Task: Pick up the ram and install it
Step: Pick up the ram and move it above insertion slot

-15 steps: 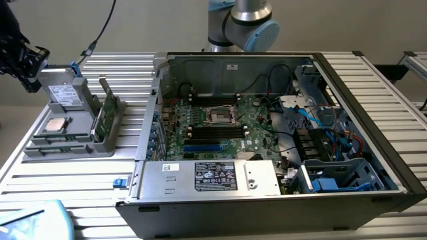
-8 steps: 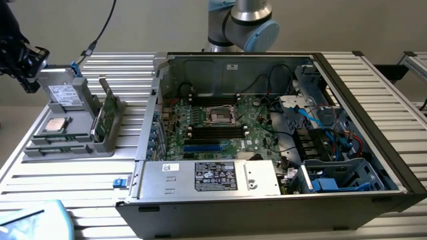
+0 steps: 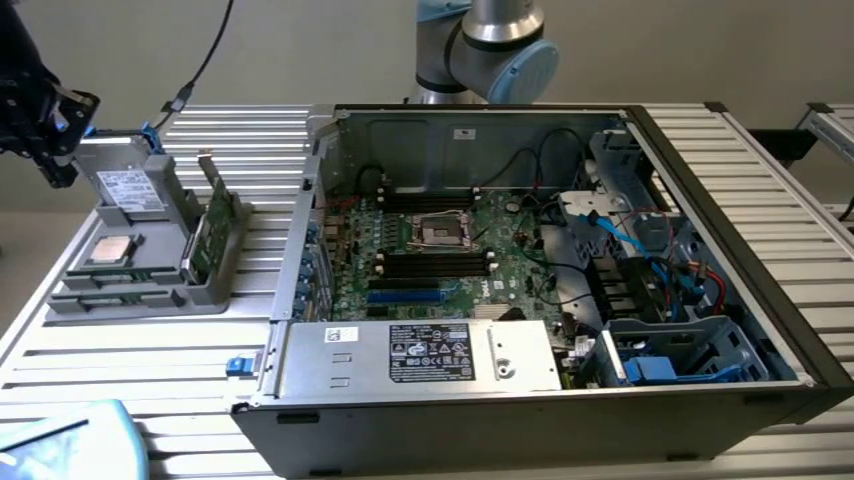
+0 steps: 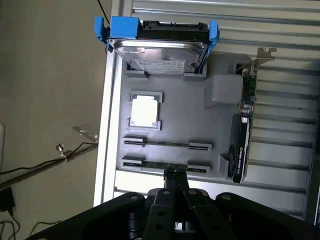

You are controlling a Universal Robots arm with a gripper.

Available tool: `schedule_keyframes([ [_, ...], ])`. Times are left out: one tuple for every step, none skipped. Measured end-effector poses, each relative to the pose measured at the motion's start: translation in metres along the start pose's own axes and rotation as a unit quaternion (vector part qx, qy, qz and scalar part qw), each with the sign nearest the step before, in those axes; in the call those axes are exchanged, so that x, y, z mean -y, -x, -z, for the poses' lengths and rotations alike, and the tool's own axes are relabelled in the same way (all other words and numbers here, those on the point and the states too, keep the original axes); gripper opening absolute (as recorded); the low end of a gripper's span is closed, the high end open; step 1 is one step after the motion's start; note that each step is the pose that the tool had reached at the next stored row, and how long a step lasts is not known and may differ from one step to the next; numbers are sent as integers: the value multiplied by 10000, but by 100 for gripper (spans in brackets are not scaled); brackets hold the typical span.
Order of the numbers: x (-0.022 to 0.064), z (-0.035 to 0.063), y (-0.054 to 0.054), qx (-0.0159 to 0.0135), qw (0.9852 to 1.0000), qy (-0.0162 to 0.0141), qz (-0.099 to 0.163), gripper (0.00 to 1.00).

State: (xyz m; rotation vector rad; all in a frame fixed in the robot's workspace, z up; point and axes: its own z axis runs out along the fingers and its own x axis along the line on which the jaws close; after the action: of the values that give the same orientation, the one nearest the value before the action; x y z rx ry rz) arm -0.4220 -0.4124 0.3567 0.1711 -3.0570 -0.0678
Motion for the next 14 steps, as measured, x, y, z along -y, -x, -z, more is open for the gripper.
schedule_keyframes([
  [0, -1, 0, -5, 10000, -7, 91, 11],
  [0, -1, 0, -9, 9998, -14, 182, 11],
  [0, -1, 0, -14, 9996, -21, 271, 11],
  [0, -1, 0, -18, 9993, -28, 360, 11],
  [0, -2, 0, -23, 9990, -35, 455, 11],
  [0, -2, 0, -27, 9985, -42, 544, 11],
  [0, -2, 0, -32, 9980, -49, 634, 11],
  [0, -3, 0, -36, 9974, -56, 723, 11],
  [0, -3, 0, -41, 9967, -63, 813, 11],
  [0, -3, 0, -44, 9959, -69, 902, 11],
  [0, -3, 0, -49, 9950, -76, 991, 11],
  [0, -4, 0, -53, 9941, -83, 1080, 11],
  [0, -4, 0, -58, 9930, -90, 1177, 11],
  [0, -3, 0, -62, 9919, -96, 1266, 11],
])
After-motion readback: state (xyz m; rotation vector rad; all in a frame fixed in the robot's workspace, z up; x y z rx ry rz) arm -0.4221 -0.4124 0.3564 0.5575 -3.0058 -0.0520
